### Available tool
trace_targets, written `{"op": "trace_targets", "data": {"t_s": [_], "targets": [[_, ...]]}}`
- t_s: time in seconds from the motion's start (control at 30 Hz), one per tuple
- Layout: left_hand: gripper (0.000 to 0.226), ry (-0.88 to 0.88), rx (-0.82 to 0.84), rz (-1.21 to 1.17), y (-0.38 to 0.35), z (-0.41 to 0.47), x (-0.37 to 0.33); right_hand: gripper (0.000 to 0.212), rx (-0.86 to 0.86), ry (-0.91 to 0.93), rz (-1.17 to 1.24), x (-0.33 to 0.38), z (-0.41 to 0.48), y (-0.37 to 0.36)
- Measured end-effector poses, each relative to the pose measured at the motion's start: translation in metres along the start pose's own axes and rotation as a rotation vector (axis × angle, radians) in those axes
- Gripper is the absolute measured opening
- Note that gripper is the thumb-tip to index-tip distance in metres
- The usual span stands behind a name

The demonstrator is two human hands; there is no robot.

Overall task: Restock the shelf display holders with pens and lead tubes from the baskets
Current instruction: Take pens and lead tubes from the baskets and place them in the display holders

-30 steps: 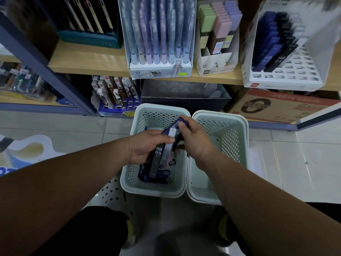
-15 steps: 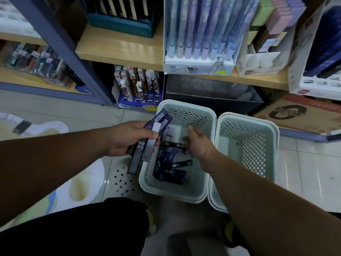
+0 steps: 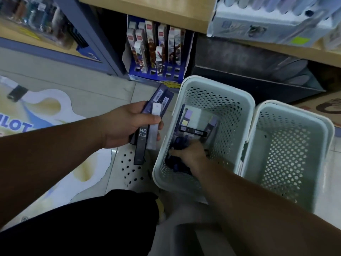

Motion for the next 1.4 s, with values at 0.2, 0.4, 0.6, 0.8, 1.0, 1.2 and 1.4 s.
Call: {"op": "trace_targets", "data": {"t_s": [0.2, 0.4, 0.6, 0.8, 1.0, 1.2, 1.4], "targets": [[0.02, 0.008, -0.006, -0.001, 0.001, 0.004, -0.002, 0.084, 0.096, 0.01, -0.3, 0.003, 0.014, -0.015], [0.022, 0.003, -0.024, 0.015, -0.003, 0.002, -0.004, 0.042, 0.107, 0.066, -0.455, 0.002, 0.018, -0.015], [0.021, -0.027, -0.038, 0.004, -0.001, -0.001, -0.006, 0.039, 0.039, 0.012, -0.31, 0.007, 0.02, -0.012], [0.018, -0.003, -0.048, -0.022, 0.003, -0.005, 0.002, 0.048, -0.031, 0.003, -0.025, 0.009, 0.02, -0.011], [0.022, -0.011, -0.051, 0.011, 0.001, -0.005, -0.004, 0.031, -0.026, 0.084, -0.036, 0.027, 0.003, -0.008], [0.025, -0.131, -0.01, 0.082, -0.038, -0.012, -0.031, 0.018, 0.104, 0.192, 0.253, 0.064, -0.056, 0.028], [0.031, -0.17, 0.021, 0.104, -0.098, -0.036, -0.056, 0.019, 0.22, 0.314, 0.407, 0.113, -0.143, 0.117]]}}
Point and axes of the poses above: each hand's wrist, its own z-axis towards the middle knuckle, its own y-axis out of the back of the hand, x = y × z, the point moved 9 cm from there along z, towards the middle knuckle, and after that the axes turned 8 degrees about y, right-handed, at the moved point
